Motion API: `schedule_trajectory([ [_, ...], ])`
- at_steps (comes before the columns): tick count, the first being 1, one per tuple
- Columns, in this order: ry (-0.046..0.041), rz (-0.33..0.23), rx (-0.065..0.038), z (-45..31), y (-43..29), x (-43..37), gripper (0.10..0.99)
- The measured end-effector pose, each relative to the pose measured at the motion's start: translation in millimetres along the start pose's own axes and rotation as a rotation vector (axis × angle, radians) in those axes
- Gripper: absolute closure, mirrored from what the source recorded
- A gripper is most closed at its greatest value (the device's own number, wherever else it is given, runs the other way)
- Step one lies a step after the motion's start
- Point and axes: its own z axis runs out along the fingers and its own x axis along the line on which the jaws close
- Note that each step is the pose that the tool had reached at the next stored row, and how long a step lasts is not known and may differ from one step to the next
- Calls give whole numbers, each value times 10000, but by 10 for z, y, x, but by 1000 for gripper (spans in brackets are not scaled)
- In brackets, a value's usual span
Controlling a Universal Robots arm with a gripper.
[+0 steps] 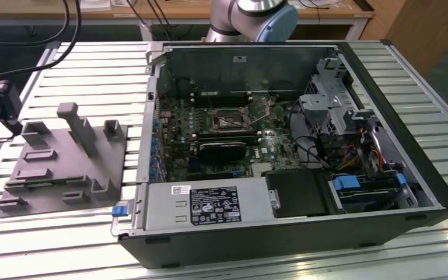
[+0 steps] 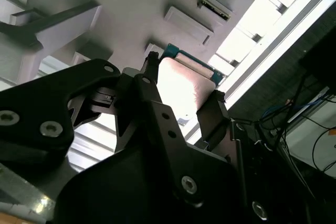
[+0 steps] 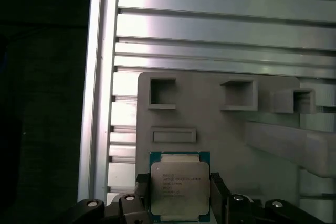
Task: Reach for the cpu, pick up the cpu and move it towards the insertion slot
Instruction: 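Pick up the cpu and move it towards the insertion slot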
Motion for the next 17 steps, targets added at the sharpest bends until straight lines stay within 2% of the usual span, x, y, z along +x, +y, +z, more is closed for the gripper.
schedule_trajectory([
  [17, -3, 0, 1, -323, 15, -11, 545],
])
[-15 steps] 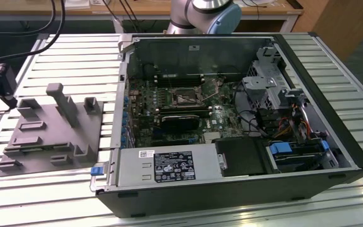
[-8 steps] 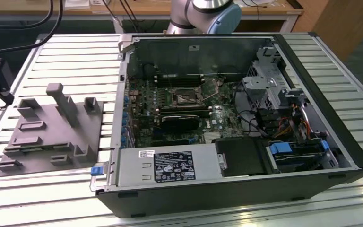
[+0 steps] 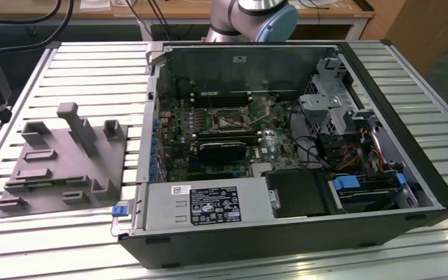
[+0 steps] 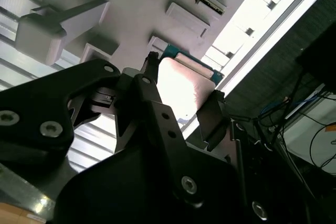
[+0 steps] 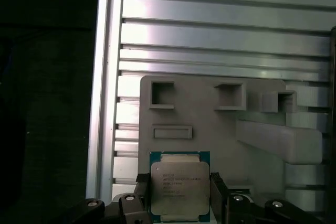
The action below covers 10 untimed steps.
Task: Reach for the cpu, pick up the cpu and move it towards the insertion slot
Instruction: 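Pick up the cpu and move it towards the insertion slot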
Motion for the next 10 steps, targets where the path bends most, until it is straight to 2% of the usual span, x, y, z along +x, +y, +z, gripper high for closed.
schedule_trajectory([
  [10, 0, 0, 0, -192, 9, -7, 545],
])
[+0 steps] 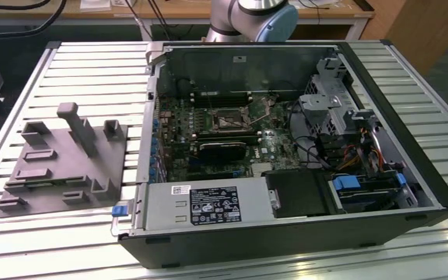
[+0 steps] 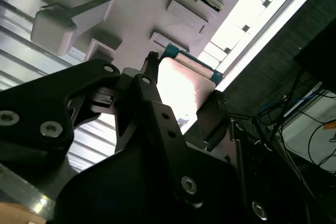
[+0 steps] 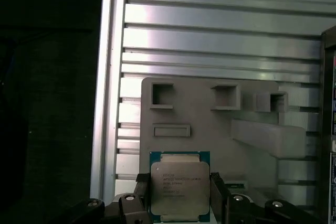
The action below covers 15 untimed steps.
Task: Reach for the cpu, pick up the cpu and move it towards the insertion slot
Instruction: 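Pick up the cpu and move it towards the insertion slot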
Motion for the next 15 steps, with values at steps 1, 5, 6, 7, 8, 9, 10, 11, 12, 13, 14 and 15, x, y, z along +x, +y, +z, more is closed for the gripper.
schedule_trajectory([
  [1, 0, 0, 0, -21, 1, -1, 545],
  [5, -1, 0, 0, -104, 5, -4, 545],
  [6, 0, 0, 0, -125, 6, -4, 545],
  [7, 0, 0, 0, -145, 7, -5, 545],
  [8, -1, 0, -1, -165, 8, -6, 545],
  [9, 0, 1, 0, -186, 9, -6, 545],
  [10, -1, 0, 0, -205, 10, -7, 545],
  [11, -1, 0, 0, -224, 11, -8, 545],
  [12, -1, 0, -1, -243, 11, -9, 545],
  [13, -1, 1, 0, -261, 12, -9, 545],
  [14, -1, 1, 0, -278, 13, -10, 545],
  [15, -1, 1, -1, -293, 14, -10, 545],
])
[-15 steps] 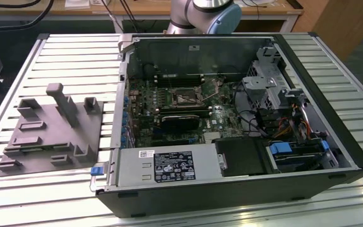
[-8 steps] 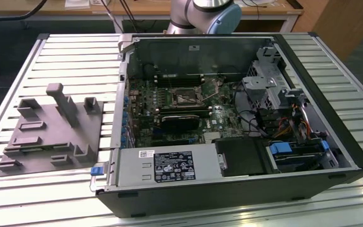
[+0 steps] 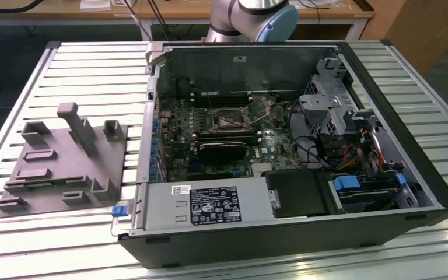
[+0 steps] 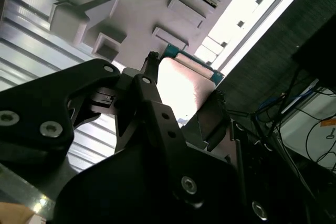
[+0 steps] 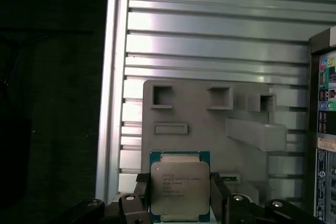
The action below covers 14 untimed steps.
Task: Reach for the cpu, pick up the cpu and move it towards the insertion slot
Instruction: 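Pick up the cpu and move it towards the insertion slot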
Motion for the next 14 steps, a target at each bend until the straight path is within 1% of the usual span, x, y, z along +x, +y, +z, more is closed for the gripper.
schedule_trajectory([
  [5, 0, 0, 0, -81, 3, -3, 545],
  [11, 2, 0, 1, -89, 5, -5, 545],
  [14, 1, -1, 0, -87, 3, -34, 545],
])
